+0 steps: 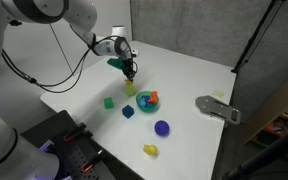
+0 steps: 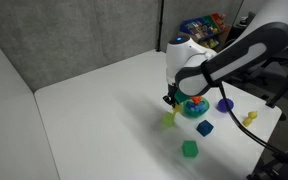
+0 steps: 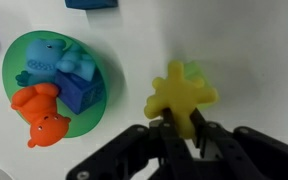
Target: Remove the yellow toy from the green bowl and put it on the lime green block
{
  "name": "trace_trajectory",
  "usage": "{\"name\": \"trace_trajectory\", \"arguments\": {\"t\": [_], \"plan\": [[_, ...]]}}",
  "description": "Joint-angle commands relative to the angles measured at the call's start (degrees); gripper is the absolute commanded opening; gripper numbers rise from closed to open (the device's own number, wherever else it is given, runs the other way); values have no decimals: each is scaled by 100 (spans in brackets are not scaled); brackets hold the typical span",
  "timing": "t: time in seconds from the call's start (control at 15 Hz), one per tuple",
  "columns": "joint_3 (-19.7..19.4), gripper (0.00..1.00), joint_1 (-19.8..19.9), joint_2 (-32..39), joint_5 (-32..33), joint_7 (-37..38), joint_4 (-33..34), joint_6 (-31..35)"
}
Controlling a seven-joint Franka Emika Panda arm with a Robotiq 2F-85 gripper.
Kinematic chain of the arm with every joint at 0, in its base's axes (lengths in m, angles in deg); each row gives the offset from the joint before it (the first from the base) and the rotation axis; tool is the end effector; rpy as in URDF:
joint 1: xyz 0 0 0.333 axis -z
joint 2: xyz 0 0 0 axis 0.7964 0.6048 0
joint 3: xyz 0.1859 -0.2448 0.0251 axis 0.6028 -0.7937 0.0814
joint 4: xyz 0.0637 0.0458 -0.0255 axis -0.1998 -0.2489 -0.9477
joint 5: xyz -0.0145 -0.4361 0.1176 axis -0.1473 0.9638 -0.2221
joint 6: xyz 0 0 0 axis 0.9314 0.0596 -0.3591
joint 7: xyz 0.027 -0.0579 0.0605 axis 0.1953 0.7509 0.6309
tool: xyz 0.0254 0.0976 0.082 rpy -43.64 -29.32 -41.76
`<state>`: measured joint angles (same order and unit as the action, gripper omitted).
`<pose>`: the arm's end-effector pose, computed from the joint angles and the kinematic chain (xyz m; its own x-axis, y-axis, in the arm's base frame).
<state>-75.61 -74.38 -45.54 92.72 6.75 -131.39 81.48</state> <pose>0.6476 0.2052 0.0841 0.9985 -0.0537 0.0053 -0.0538 -0.9829 0.1761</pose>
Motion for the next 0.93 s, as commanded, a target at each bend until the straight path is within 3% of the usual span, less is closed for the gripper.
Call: {"name": "trace_trajectory", "arguments": {"t": [0.0, 0.87], "plan": [[-216, 7, -241, 191, 275, 353, 152, 101], [-358, 7, -440, 553, 564, 672, 388, 137]]}}
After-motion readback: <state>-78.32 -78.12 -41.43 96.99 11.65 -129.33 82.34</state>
